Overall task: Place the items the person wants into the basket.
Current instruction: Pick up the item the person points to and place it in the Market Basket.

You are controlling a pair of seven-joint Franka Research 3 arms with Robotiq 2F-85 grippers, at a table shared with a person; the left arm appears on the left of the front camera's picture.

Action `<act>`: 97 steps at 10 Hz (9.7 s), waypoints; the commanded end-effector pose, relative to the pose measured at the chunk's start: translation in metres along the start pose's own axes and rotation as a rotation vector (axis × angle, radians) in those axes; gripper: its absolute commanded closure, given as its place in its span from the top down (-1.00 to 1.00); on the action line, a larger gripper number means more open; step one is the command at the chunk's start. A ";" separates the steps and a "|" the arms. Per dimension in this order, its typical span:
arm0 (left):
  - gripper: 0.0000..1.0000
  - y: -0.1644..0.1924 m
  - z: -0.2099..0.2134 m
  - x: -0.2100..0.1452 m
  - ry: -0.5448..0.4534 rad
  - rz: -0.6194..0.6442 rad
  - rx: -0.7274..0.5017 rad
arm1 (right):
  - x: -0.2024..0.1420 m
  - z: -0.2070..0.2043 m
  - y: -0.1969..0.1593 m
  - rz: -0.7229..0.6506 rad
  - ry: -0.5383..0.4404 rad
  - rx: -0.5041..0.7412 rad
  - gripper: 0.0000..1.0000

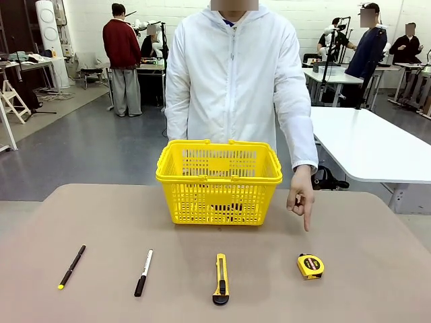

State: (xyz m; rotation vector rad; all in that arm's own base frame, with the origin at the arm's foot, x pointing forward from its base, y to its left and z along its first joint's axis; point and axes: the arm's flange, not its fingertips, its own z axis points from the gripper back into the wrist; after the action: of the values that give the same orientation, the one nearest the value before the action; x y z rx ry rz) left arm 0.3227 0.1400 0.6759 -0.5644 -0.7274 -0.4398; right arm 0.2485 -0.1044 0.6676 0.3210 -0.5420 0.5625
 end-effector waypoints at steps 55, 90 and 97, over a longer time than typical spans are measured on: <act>1.00 0.001 0.001 -0.001 -0.014 -0.013 -0.016 | 0.086 -0.313 0.135 -0.118 0.502 -0.313 -1.00; 1.00 0.001 0.001 -0.001 -0.014 -0.013 -0.016 | 0.199 -0.224 0.136 0.055 0.366 -0.318 1.00; 1.00 0.001 0.001 -0.001 -0.014 -0.013 -0.016 | 0.030 -0.112 0.071 -0.169 0.241 -0.325 1.00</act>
State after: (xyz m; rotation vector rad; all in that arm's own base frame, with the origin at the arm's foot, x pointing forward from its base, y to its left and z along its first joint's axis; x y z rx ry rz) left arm 0.3233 0.1403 0.6763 -0.5719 -0.7326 -0.4389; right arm 0.2565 0.0118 0.6114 -0.0082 -0.3544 0.3214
